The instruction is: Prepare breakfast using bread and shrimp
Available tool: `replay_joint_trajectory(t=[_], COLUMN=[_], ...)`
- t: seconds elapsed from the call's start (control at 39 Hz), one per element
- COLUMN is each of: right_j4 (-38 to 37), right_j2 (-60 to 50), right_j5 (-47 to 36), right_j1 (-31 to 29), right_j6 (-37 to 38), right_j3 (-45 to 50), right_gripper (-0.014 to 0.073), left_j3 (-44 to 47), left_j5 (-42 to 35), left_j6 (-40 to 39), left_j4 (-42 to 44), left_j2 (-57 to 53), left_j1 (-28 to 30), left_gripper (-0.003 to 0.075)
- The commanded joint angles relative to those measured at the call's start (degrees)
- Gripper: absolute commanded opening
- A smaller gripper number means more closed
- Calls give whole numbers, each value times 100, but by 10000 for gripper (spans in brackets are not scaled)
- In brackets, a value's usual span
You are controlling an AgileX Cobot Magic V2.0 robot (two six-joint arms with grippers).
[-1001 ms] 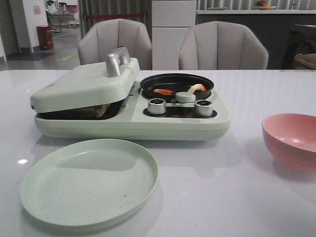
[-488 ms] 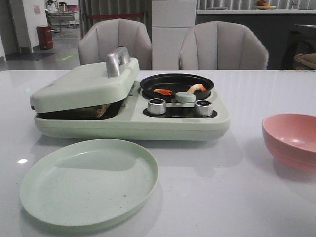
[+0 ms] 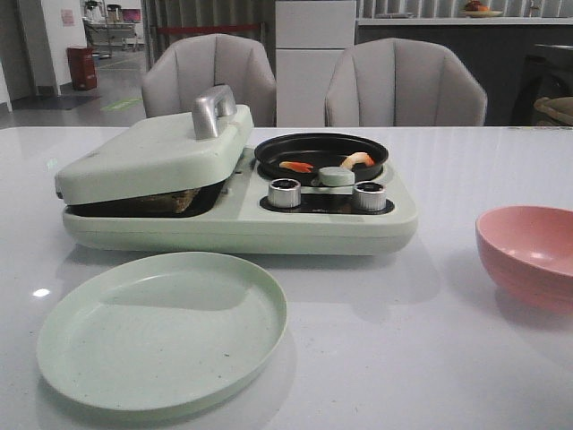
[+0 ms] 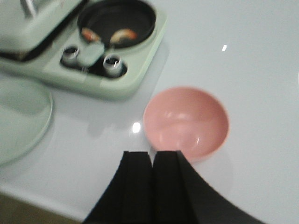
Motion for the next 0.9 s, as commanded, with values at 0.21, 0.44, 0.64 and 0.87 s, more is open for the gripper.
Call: replay_joint_trajectory(t=[0.21, 0.44, 0.64, 0.87], right_j4=[-93, 25, 106, 121], right_j2=[-1404, -1850, -2062, -2060], right_j5=[-3359, -4506, -4330, -4214], right_j1=[-1089, -1398, -1419, -1418], right_j6=[-35, -23, 113, 120], right_j3=[1742, 2911, 3097, 3097], right_gripper=[22, 22, 22, 22], left_j3=[167, 167, 167, 167], left_j5=[-533, -533, -533, -533], left_j6=[-53, -53, -53, -53], left_j4=[-1, -1, -1, -1], left_j2=[-101, -101, -96, -96], left_j1=[2, 2, 2, 2], left_gripper=[98, 98, 98, 98])
